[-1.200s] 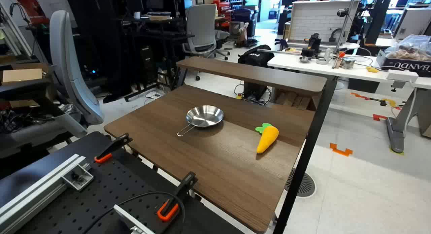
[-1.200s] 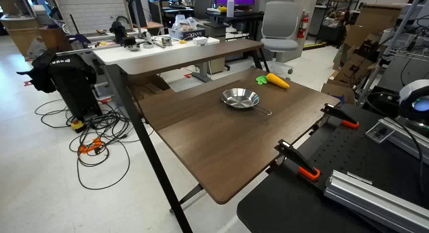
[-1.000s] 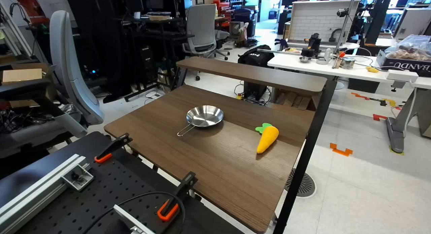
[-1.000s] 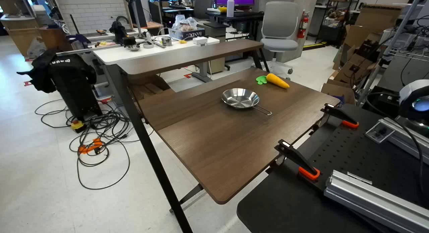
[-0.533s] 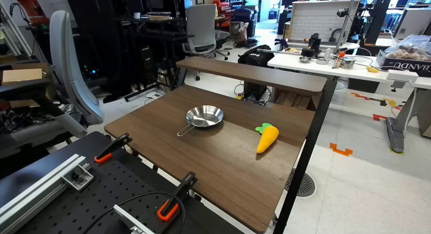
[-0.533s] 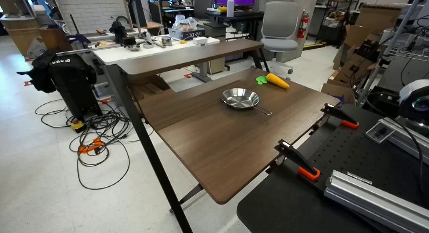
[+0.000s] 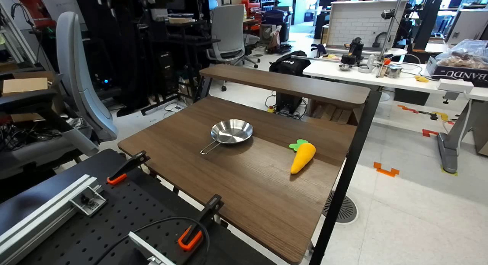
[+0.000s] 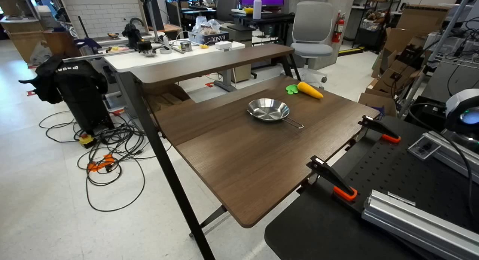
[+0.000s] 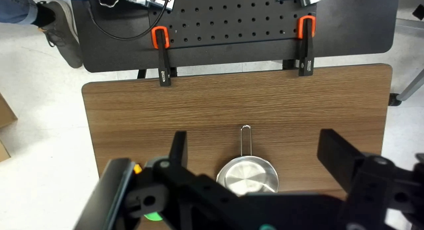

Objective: Pick the carrot plush toy and put it in the frying pan

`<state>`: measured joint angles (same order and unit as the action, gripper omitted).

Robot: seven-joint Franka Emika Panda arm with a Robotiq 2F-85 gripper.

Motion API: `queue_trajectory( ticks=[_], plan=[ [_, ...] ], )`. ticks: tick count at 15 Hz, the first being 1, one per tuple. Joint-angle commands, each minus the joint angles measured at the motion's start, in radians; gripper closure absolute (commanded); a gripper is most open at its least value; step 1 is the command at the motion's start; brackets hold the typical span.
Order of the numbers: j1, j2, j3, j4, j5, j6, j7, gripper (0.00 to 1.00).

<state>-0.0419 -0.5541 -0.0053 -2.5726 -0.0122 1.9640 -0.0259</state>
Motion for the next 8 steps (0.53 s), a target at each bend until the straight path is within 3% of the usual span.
queue_trajectory(
  ticks=[1, 8],
  plan=[
    [-0.014, 0.087, -0.033, -0.013, -0.019, 0.102, -0.010, 0.00],
    [-0.053, 0.346, -0.087, 0.018, -0.021, 0.351, -0.008, 0.00]
  ],
)
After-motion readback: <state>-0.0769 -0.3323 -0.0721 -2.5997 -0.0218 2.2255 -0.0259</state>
